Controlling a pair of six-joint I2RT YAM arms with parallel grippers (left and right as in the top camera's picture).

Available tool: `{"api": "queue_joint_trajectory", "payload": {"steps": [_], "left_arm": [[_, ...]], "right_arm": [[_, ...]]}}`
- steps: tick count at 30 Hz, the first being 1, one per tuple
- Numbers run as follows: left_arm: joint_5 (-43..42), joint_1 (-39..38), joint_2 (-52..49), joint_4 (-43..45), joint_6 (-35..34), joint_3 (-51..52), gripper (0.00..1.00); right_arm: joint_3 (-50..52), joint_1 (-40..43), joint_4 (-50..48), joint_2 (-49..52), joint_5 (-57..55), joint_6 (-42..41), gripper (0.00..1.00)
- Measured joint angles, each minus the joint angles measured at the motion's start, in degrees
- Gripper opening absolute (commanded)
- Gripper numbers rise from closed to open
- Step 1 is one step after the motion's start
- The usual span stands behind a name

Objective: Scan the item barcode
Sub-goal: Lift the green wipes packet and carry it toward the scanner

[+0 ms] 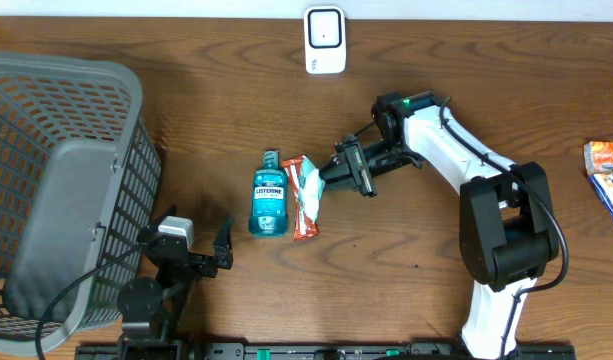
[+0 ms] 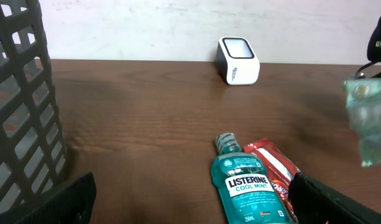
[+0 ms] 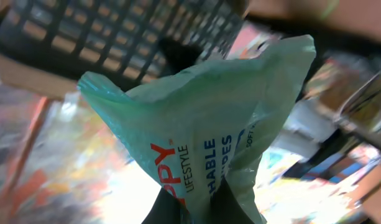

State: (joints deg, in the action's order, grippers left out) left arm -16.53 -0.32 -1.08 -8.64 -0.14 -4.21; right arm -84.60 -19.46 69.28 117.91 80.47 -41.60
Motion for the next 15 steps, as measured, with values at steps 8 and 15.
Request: {"api": "queue_joint_trajectory", "payload": {"steps": [8,15], "left_arm": [[0.0,0.0,0.0,0.0,0.0,0.0,0.98],[0.0,0.0,0.0,0.0,0.0,0.0,0.98]], "right_arm": [[-0.1,1.0,-26.4,0.0,-19.8,-3.1,0.01],[-0.4,2.1,-30.6,-3.7,-38.0,-4.3,0.01]]}}
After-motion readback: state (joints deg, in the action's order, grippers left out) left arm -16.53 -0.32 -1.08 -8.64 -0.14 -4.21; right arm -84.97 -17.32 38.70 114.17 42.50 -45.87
